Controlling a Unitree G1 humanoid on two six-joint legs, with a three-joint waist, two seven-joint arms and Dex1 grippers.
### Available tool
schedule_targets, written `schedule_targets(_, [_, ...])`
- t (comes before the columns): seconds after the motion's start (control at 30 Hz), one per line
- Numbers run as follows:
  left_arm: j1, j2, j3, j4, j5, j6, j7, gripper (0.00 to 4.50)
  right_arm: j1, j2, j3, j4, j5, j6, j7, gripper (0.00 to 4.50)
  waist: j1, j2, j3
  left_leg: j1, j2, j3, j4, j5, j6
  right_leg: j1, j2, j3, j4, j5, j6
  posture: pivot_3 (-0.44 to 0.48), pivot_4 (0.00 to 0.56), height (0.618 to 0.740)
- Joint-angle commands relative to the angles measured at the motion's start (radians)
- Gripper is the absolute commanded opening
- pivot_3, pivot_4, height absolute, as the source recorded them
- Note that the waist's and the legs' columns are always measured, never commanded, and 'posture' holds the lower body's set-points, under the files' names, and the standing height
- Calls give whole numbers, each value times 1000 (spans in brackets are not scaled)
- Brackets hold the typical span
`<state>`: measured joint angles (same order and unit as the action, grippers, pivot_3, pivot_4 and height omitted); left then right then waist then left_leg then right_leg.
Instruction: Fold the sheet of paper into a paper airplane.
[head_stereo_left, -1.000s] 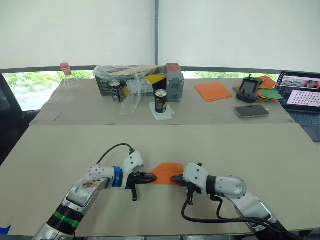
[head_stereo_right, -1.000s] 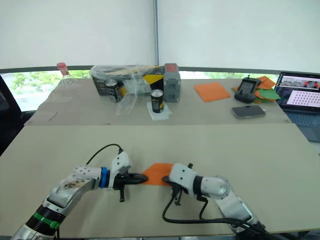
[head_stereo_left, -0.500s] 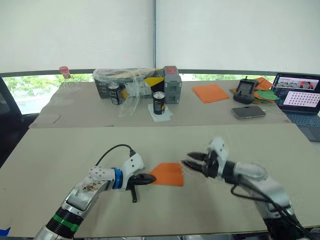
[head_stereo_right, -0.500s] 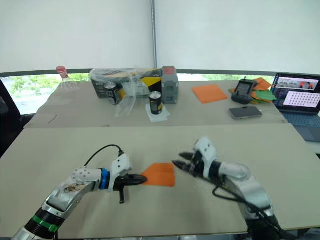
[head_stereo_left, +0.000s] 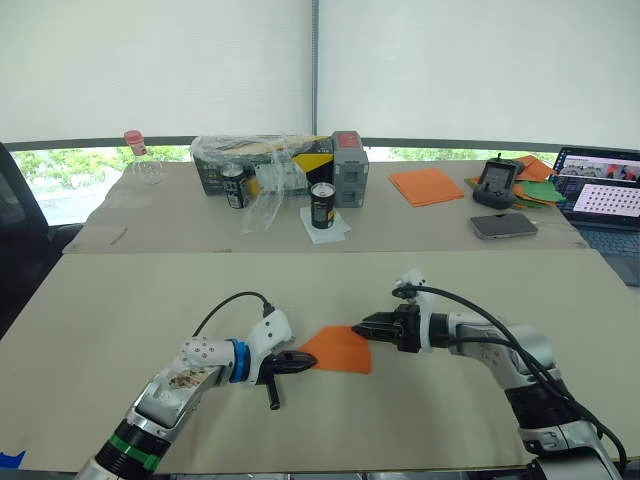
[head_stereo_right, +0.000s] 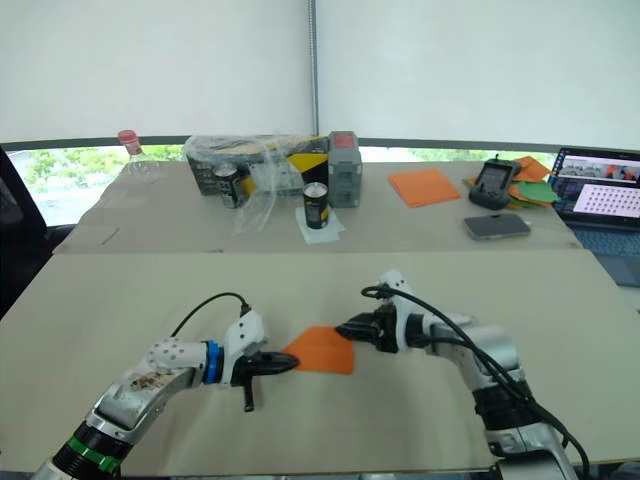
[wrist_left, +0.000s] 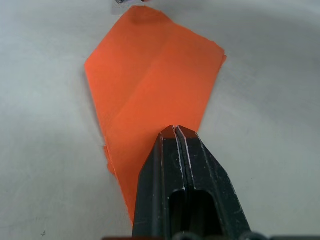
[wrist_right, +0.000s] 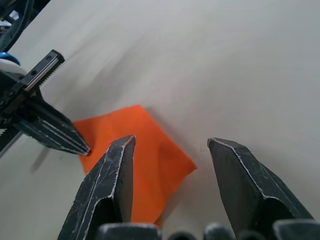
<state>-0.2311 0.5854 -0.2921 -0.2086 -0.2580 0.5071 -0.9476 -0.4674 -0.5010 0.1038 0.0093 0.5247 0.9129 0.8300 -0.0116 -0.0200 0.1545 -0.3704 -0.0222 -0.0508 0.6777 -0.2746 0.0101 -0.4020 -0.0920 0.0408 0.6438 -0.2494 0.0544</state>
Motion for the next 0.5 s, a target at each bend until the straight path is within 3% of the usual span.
schedule_targets(0.03, [31, 12, -32, 24, 25, 35, 5, 0, -16, -19, 14, 3, -9, -25, 46, 2592, 0, 0, 0, 0, 0, 0, 0, 0, 0, 0, 0, 0, 0, 0, 0, 0, 150, 740])
schedule_targets(0.23, [31, 5, -29, 26, 24, 27, 10, 0, 12, -24, 11, -32, 30, -4, 105, 2592, 0, 0, 0, 0, 0, 0, 0, 0, 0, 0, 0, 0, 0, 0, 0, 0, 150, 740])
schedule_targets(0.5, [25, 4, -30, 20, 17, 31, 4, 0, 40, -20, -28, -125, 41, -130, 154, 25, 0, 0, 0, 0, 1, 0, 0, 0, 0, 0, 0, 0, 0, 0, 0, 0, 150, 740])
